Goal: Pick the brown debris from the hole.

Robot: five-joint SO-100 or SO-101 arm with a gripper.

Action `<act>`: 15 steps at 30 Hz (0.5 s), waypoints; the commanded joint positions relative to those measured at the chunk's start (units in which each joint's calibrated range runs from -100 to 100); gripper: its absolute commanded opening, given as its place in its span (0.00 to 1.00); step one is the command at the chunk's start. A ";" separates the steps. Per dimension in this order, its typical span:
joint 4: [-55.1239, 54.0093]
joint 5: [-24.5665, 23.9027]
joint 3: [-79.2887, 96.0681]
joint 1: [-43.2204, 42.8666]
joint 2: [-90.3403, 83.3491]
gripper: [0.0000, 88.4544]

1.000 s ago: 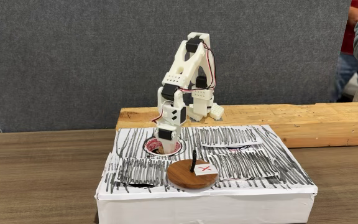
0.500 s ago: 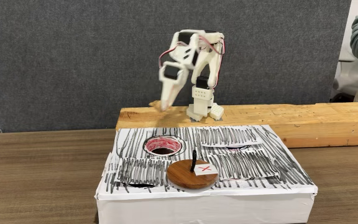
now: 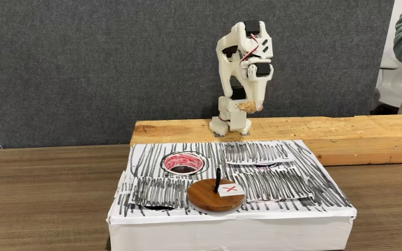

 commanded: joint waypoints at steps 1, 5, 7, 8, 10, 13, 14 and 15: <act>0.47 0.20 -0.90 -1.01 2.55 0.01; 0.47 -0.01 -0.81 -0.93 5.40 0.01; 0.47 -0.11 -1.08 -0.93 5.15 0.01; 0.47 -0.16 -1.16 -0.93 4.82 0.01; 0.47 -0.16 -1.16 -0.93 4.56 0.02; 0.47 -0.16 -1.08 -0.93 4.56 0.02; 0.39 -0.16 -1.16 -0.93 4.56 0.02; 0.39 -0.16 -1.34 -0.93 4.56 0.02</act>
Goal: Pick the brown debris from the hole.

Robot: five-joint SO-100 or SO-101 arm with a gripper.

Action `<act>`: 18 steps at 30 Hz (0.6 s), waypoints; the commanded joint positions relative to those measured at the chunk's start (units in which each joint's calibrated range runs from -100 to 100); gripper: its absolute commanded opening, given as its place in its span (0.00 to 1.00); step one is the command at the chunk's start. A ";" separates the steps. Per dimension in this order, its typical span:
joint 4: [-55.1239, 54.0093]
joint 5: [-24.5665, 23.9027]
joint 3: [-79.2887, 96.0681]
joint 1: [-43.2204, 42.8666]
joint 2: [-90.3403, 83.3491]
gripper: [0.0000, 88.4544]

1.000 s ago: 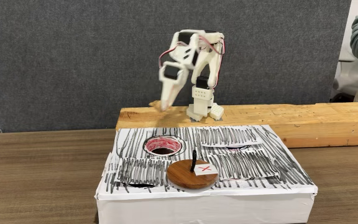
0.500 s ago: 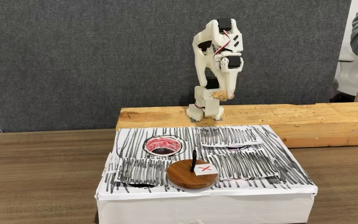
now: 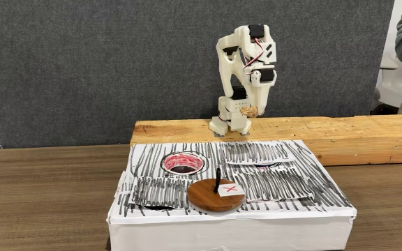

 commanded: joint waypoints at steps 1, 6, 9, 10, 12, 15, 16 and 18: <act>0.39 -0.11 -1.34 -0.49 -0.39 0.02; 0.39 0.25 -0.90 -0.49 -0.39 0.02; 0.39 0.46 -1.08 -0.49 -0.14 0.02; 0.39 0.46 -1.08 -0.56 0.02 0.02; 0.39 0.82 -0.72 -1.14 0.61 0.04; 0.39 1.65 -0.81 -0.49 -0.23 0.12; 0.39 1.71 -0.90 -0.49 -0.31 0.15; 0.47 1.81 -0.81 -0.49 -0.31 0.25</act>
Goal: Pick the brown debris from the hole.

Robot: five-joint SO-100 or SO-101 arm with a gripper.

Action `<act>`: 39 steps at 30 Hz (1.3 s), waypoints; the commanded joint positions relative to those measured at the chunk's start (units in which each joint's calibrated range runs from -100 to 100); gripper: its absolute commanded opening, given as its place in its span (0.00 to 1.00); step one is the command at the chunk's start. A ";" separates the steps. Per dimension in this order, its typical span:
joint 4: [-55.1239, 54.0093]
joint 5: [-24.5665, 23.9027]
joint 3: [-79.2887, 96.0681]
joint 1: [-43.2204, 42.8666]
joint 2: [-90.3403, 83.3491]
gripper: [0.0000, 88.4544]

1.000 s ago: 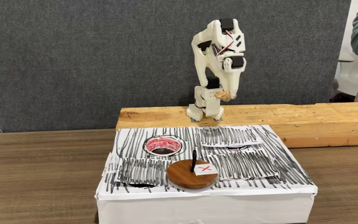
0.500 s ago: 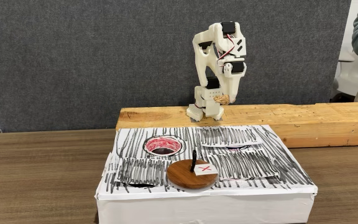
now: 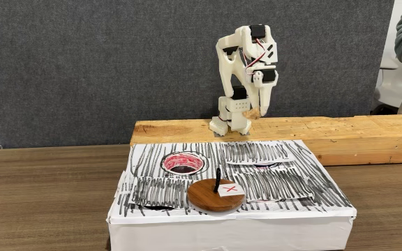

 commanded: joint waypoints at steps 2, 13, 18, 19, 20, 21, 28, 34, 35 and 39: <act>0.47 0.51 -1.34 0.26 -0.90 0.36; 0.47 3.63 -0.72 0.26 -0.48 0.79; 0.47 3.48 -0.72 0.26 -0.82 0.83; 0.47 3.48 -0.72 0.26 -0.82 0.83; 0.47 3.48 -0.72 0.26 -0.82 0.83; 0.47 3.48 -0.72 0.26 -0.82 0.83; 0.56 3.42 -0.72 0.34 -0.82 0.83; 0.56 3.42 -0.72 0.34 -0.48 0.83; 0.56 3.42 -0.72 0.34 -0.56 0.83; 0.56 3.42 -0.72 0.34 -0.82 0.83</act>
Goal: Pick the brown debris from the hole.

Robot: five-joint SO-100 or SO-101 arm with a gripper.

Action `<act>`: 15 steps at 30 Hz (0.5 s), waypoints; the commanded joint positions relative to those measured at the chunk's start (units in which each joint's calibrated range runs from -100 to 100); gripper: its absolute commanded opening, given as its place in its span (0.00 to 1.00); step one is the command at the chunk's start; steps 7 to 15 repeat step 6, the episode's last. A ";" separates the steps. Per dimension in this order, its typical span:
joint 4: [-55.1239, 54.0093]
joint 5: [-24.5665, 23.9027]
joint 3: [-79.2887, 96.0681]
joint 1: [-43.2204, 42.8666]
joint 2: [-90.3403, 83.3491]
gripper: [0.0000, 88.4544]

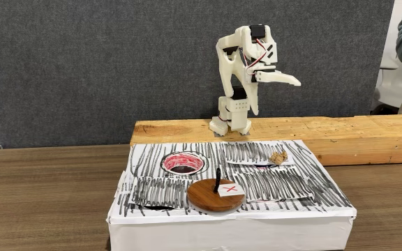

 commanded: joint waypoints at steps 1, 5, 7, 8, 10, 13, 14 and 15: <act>0.13 0.05 -0.72 0.34 -0.82 0.83; 0.13 0.05 -0.63 0.34 -0.82 0.83; 0.13 0.05 -0.63 0.34 -0.73 0.83; 0.13 0.05 -0.63 0.34 -0.73 0.83; 0.13 0.05 -0.63 0.34 -0.73 0.83; 0.13 0.05 -0.63 0.34 -0.73 0.83; 0.13 0.05 -0.63 0.34 -0.73 0.83; 0.13 0.05 -0.63 0.34 -0.73 0.83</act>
